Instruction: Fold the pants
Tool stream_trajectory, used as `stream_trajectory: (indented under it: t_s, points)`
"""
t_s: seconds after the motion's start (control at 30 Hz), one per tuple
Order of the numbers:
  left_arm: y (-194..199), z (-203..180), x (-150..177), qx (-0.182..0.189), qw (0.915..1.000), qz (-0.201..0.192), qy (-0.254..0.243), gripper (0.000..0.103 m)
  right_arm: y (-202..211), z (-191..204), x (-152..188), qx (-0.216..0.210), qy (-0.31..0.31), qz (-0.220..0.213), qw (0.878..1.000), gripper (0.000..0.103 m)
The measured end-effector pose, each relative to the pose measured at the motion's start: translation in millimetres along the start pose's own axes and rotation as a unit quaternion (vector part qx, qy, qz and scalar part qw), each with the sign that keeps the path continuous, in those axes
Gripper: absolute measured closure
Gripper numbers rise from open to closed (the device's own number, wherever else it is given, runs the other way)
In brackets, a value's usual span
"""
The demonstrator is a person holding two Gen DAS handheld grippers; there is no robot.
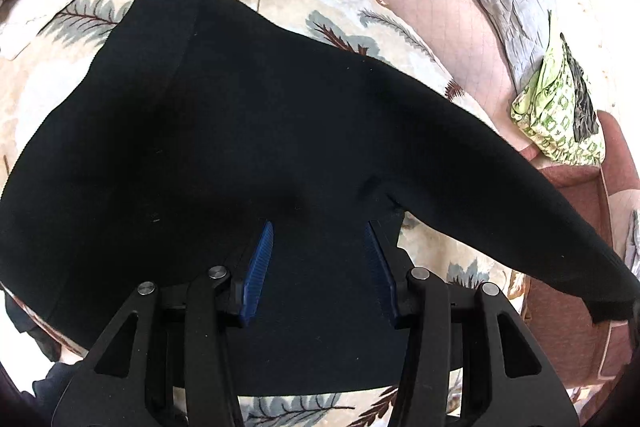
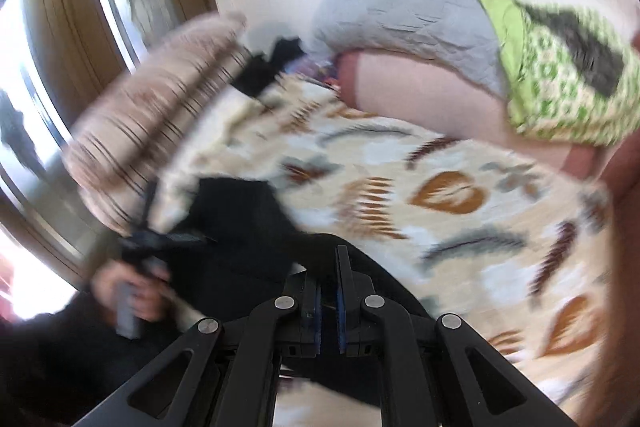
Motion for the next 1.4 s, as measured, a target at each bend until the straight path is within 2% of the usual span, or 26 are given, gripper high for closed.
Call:
stream_trajectory:
  t_s: [0.1, 0.17, 0.23, 0.33, 0.5, 0.57, 0.63, 0.77, 0.87, 0.93, 1.0, 1.03, 1.07, 1.1, 1.13, 1.2, 1.23, 1.27, 1.3, 1.33, 1.37, 1.4]
  points:
    - [5, -1, 2, 0.006, 1.0000, 0.001, 0.003, 0.057, 1, -17, 1, -0.079, -0.093, 0.005, 0.993, 0.098]
    - [10, -3, 5, 0.017, 0.9998, 0.003, 0.005, 0.057, -13, -50, 3, -0.102, -0.166, 0.014, 0.981, 0.098]
    - [18, -8, 7, 0.026, 0.9997, -0.002, -0.003, 0.057, -31, -82, 6, -0.094, -0.213, 0.026, 0.972, 0.098]
    - [23, -13, 9, 0.021, 0.9996, -0.006, -0.016, 0.057, -63, -137, 12, -0.058, -0.268, 0.036, 0.961, 0.098]
    - [9, -7, 7, 0.000, 0.9999, 0.000, -0.015, 0.057, -109, -197, 11, -0.003, -0.307, 0.043, 0.951, 0.098]
    - [-1, -5, 6, 0.006, 0.9998, 0.012, -0.011, 0.057, -127, -212, 6, 0.033, -0.299, 0.048, 0.953, 0.098]
    - [-7, -7, 5, -0.004, 0.9997, 0.017, -0.017, 0.057, -143, -227, 1, 0.057, -0.303, 0.050, 0.950, 0.098]
    - [-20, -10, 5, -0.001, 0.9992, 0.030, -0.027, 0.057, -174, -242, -12, 0.141, -0.257, 0.060, 0.954, 0.098]
    - [-28, -10, 5, 0.006, 0.9987, 0.044, -0.024, 0.057, -192, -249, -20, 0.198, -0.227, 0.052, 0.952, 0.098]
    - [-30, -11, 5, 0.006, 0.9986, 0.047, -0.025, 0.057, -200, -258, -24, 0.267, -0.201, 0.043, 0.941, 0.098]
    - [-30, -12, 5, 0.010, 0.9985, 0.047, -0.026, 0.057, -200, -269, -25, 0.317, -0.187, 0.040, 0.929, 0.098]
    - [-30, -13, 4, 0.012, 0.9986, 0.045, -0.026, 0.057, -196, -271, -25, 0.328, -0.186, 0.033, 0.926, 0.098]
    - [-30, -13, 3, 0.013, 0.9986, 0.045, -0.025, 0.057, -191, -271, -25, 0.327, -0.183, 0.023, 0.927, 0.098]
    - [-31, -14, 3, 0.014, 0.9986, 0.045, -0.024, 0.057, -185, -268, -24, 0.310, -0.181, 0.015, 0.933, 0.098]
    - [-32, -14, 3, 0.014, 0.9985, 0.047, -0.023, 0.057, -180, -263, -24, 0.272, -0.190, 0.011, 0.943, 0.098]
    - [-34, -13, 4, 0.017, 0.9983, 0.051, -0.021, 0.057, -171, -248, -20, 0.158, -0.206, 0.001, 0.966, 0.095]
    - [-36, -15, 4, 0.018, 0.9982, 0.053, -0.021, 0.057, -173, -236, -15, 0.088, -0.203, 0.014, 0.975, 0.095]
    - [-37, -16, 5, 0.017, 0.9981, 0.055, -0.023, 0.057, -178, -226, -9, 0.045, -0.190, 0.035, 0.980, 0.095]
    - [-37, -18, 6, 0.016, 0.9980, 0.056, -0.026, 0.057, -185, -217, -2, 0.038, -0.165, 0.054, 0.984, 0.095]
    - [-36, -19, 7, 0.015, 0.9978, 0.057, -0.030, 0.057, -193, -216, 6, 0.080, -0.139, 0.064, 0.985, 0.095]
    - [-35, -20, 7, 0.015, 0.9978, 0.055, -0.033, 0.057, -201, -226, 13, 0.140, -0.133, 0.076, 0.978, 0.095]
    - [-32, -22, 8, 0.015, 0.9978, 0.051, -0.039, 0.057, -209, -244, 21, 0.211, -0.143, 0.091, 0.963, 0.096]
Point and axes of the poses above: each gripper's, at about its wrist camera, not at the fingertips, and y roughly against the way its jaws point, z to its left, x to its underside, the point moved 2 cm from there along -y, roughly the way its jaws point, and after that the axes turned 12 degrees about -y, right-handed, at the moved point
